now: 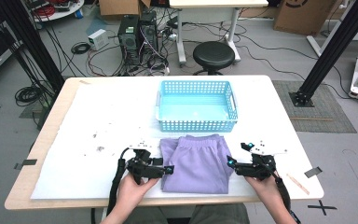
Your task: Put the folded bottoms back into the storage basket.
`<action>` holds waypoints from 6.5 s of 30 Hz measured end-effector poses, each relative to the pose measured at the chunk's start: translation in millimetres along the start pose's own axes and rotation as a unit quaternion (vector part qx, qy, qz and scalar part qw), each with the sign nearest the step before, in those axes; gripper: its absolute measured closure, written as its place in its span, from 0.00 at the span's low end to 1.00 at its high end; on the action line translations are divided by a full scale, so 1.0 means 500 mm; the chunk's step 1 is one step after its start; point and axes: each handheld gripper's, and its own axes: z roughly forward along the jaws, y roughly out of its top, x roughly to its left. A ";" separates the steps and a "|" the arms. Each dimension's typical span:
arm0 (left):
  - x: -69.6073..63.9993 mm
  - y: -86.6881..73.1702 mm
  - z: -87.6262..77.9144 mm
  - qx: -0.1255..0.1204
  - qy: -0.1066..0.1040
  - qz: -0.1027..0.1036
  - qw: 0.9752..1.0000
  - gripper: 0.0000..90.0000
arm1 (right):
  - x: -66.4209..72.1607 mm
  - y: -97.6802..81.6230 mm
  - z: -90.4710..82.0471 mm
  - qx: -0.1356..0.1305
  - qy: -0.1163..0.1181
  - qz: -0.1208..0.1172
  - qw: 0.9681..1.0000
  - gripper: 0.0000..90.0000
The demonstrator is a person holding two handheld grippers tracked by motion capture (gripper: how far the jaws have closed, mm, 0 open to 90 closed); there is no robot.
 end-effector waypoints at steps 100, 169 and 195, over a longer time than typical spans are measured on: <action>-0.084 0.182 -0.081 -0.088 0.008 0.127 0.988 0.95 | 0.037 0.174 -0.030 -0.009 0.077 0.040 0.996 0.95; 0.118 0.411 0.104 -0.048 0.210 0.178 0.960 0.58 | -0.181 0.328 0.269 0.077 -0.030 0.031 0.996 0.66; 0.025 0.219 -0.114 -0.141 0.136 0.216 0.957 0.37 | -0.101 0.261 0.068 -0.022 0.007 -0.014 1.000 0.45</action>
